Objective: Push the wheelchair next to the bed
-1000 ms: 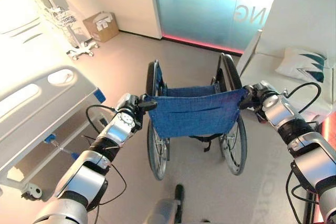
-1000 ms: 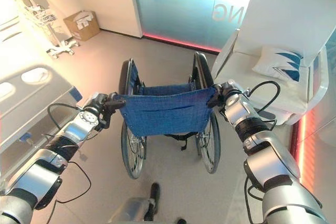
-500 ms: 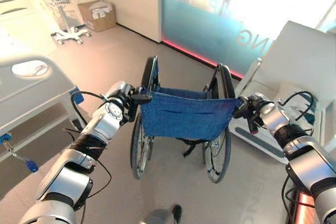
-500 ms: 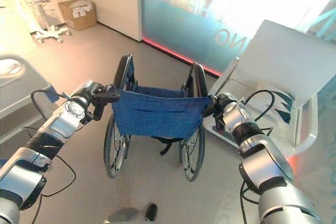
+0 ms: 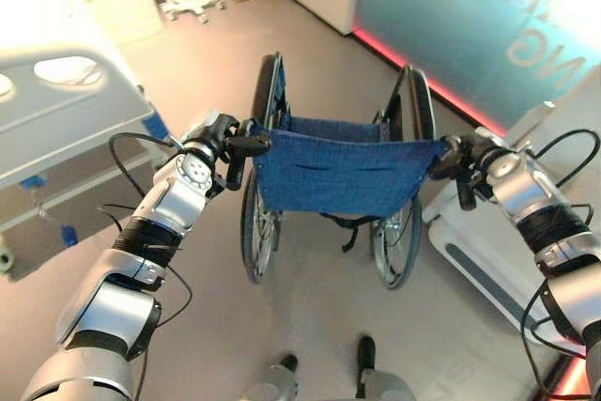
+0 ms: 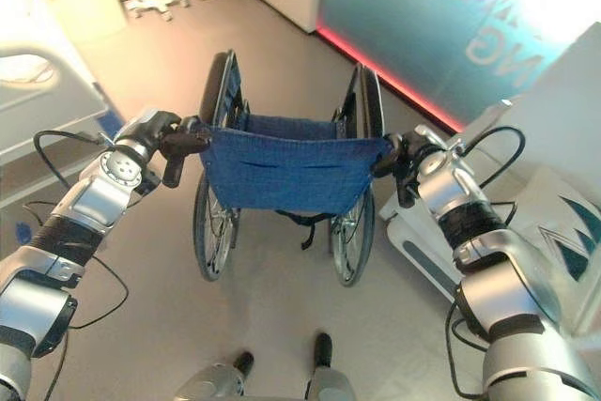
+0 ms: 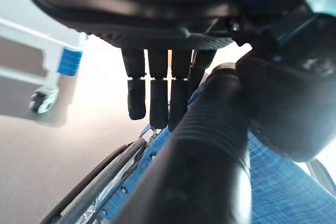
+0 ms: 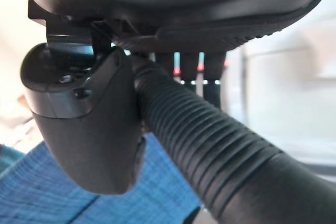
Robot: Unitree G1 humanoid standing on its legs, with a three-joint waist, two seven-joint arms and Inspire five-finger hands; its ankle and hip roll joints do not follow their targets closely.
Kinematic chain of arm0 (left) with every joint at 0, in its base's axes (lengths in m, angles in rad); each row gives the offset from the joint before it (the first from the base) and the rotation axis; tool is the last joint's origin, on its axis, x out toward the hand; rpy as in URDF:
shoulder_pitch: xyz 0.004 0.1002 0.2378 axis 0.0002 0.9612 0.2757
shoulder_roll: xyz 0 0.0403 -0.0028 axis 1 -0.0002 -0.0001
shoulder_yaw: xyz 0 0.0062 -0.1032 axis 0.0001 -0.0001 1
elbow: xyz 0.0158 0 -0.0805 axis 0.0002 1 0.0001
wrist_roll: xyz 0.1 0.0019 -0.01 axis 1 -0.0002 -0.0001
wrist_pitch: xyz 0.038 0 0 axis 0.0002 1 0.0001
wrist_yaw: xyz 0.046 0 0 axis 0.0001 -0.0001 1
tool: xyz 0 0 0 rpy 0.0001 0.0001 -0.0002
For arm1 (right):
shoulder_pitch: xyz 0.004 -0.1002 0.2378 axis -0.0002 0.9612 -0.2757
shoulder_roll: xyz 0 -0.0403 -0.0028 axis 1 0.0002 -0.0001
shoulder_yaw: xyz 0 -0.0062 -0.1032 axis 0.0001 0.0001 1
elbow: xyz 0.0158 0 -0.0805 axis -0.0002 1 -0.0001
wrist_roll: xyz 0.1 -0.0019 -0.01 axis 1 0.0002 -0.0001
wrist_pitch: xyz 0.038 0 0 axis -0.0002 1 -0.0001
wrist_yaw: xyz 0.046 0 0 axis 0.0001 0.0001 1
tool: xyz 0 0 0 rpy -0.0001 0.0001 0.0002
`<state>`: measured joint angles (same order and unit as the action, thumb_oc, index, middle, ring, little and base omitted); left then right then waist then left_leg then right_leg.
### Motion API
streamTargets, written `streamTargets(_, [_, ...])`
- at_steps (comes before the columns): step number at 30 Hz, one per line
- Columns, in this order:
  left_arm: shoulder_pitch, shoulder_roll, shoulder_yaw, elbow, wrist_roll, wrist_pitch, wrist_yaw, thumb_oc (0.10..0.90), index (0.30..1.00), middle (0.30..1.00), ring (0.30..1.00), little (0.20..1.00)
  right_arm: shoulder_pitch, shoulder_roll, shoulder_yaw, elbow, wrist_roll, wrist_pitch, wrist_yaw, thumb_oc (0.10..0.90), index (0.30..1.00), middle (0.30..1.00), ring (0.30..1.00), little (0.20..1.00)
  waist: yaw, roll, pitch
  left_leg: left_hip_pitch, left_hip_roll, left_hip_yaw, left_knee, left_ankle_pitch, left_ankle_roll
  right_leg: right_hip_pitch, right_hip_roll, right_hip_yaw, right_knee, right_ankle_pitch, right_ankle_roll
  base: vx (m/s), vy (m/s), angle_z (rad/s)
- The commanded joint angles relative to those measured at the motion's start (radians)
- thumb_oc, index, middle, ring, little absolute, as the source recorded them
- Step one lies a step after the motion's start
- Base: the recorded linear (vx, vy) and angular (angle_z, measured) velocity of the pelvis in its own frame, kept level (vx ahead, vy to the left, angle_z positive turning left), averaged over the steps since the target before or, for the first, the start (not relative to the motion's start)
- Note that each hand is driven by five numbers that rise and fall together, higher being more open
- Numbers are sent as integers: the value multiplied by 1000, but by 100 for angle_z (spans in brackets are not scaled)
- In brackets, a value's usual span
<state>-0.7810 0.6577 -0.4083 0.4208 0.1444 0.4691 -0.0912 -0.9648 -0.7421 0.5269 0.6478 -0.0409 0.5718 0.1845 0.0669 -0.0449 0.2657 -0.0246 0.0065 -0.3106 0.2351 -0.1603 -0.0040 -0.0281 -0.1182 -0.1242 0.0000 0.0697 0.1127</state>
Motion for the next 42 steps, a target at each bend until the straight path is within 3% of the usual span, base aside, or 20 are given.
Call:
streamTargets(1, [274,-14,-112,-3,-114,-87,-104,400,300,300,300,300,-110,-122,210,-179,-168,-274,134,400,300,300,300,300,38,-59,-16,75,158,127,-23,179,-58,-105,-71,20,154,44,32,362,-344,70])
streamTargets(2, [276,-26,-113,-3,-119,-81,-101,400,300,300,300,300,-101,-131,204,-187,-172,-275,135,400,300,300,300,300,24,-55,-15,75,189,153,-24,235,-59,-93,-50,0,161,25,11,389,-406,70])
streamTargets(6, [263,-75,-123,10,-110,-67,-76,400,300,300,300,300,-69,-127,182,-196,-203,-294,125,400,300,300,300,300,1,-53,-20,50,225,217,-5,316,-59,-50,-3,-44,151,-17,-32,288,-336,58])
streamTargets(9, [266,-97,-127,7,-106,-60,-78,400,300,300,300,300,-57,-123,182,-189,-214,-327,101,400,300,300,300,300,-11,-48,-41,79,222,255,-6,309,-59,-36,19,-79,156,-42,-51,330,-287,56])
streamTargets(10, [265,-98,-126,2,-102,-54,-83,400,300,300,300,300,-53,-120,180,-189,-208,-325,94,400,300,300,300,300,-4,-47,-45,72,198,252,-3,305,-55,-27,28,-85,155,-49,-57,310,-288,43])
streamTargets(12, [260,-98,-121,-13,-88,-38,-102,400,300,300,300,300,-44,-104,177,-184,-201,-321,68,400,300,300,300,300,22,-44,-41,28,103,246,2,266,-39,19,47,-92,133,-56,-63,271,-246,39])
streamTargets(13, [261,-98,-121,-17,-85,-34,-105,400,300,300,300,300,-43,-102,177,-183,-199,-325,63,400,300,300,300,300,25,-43,-37,27,96,246,7,257,-37,27,48,-92,131,-59,-62,334,-236,20])
streamTargets(14, [261,-97,-120,-34,-77,-27,-122,400,300,300,300,300,-43,-77,171,-165,-215,-330,39,400,300,300,300,300,53,-31,-20,-47,21,281,-3,265,-42,85,70,-96,95,-65,-65,241,-144,1])
streamTargets(15, [261,-95,-121,-37,-77,-27,-123,400,300,300,300,300,-42,-72,170,-162,-221,-336,34,400,300,300,300,300,59,-29,-14,-59,11,291,0,263,-43,99,75,-96,90,-68,-65,335,-195,-2])
streamTargets(17, [268,-87,-120,-50,-81,-44,-115,400,300,300,300,300,-36,-42,164,-144,-259,-364,-7,400,300,300,300,300,106,8,13,-183,-63,382,-53,319,-50,176,125,-102,61,-92,-72,336,-141,-10])
streamTargets(21, [311,-71,-101,-81,-74,-64,-115,400,300,300,300,300,-49,-6,175,-79,-279,-409,-30,400,300,300,300,300,178,51,9,-232,-125,455,-183,391,-33,242,198,-77,63,-139,-90,402,-67,-52])
streamTargets(24, [318,-63,-95,-91,-66,-74,-138,400,300,300,300,300,-85,30,216,-23,-275,-427,-38,400,300,300,300,300,213,64,-13,-216,-122,480,-185,342,10,229,223,-95,166,-215,-112,511,31,-100])
streamTargets(26, [320,-51,-95,-81,-60,-69,-145,400,300,300,300,300,-58,64,201,2,-277,-443,-47,400,300,300,300,300,233,30,-30,-215,-140,444,-125,278,60,242,206,-87,238,-232,-91,465,-4,4])
streamTargets(29, [333,-40,-95,-81,-17,-91,-186,400,300,300,300,300,-12,55,205,-29,-259,-443,-52,400,300,300,300,300,242,-19,-57,-190,-120,449,-131,263,101,239,161,-109,405,-86,-6,368,-3,35])
streamTargets(32, [319,-53,-123,-69,3,-110,-192,400,300,300,300,300,24,52,189,-29,-229,-432,-72,400,300,300,300,300,234,-48,-83,-170,-136,398,-138,251,114,226,141,-62,448,31,59,300,-12,28])
streamTargets(33, [307,-56,-136,-61,-4,-110,-192,400,300,300,300,300,28,54,179,-23,-231,-431,-72,400,300,300,300,300,222,-47,-86,-160,-137,371,-135,244,113,201,124,-57,450,34,59,334,-70,47])
streamTargets(36, [244,-80,-164,-25,-17,-101,-194,400,300,300,300,300,11,73,168,23,-251,-465,-85,400,300,300,300,300,184,-16,-66,-101,-107,276,-117,213,95,64,37,-63,375,2,32,257,-188,31])
streamTargets(38, [195,-80,-181,16,-30,-114,-182,400,300,300,300,300,-22,84,181,43,-238,-474,-102,400,300,300,300,300,144,-4,-23,-39,-94,216,-112,170,87,-66,-27,-37,288,71,27,217,-314,-3])
streamTargets(40, [160,-71,-182,45,-44,-131,-179,400,300,300,300,300,-37,84,187,31,-239,-464,-114,400,300,300,300,300,110,-14,11,-4,-92,182,-95,117,79,-129,-84,1,157,134,41,299,-341,16])
streamTargets(42, [148,-71,-177,54,-52,-135,-173,400,300,300,300,300,-49,79,186,3,-239,-439,-107,400,300,300,300,300,85,-21,22,21,-86,154,-80,78,71,-166,-106,31,16,156,58,437,-335,73])
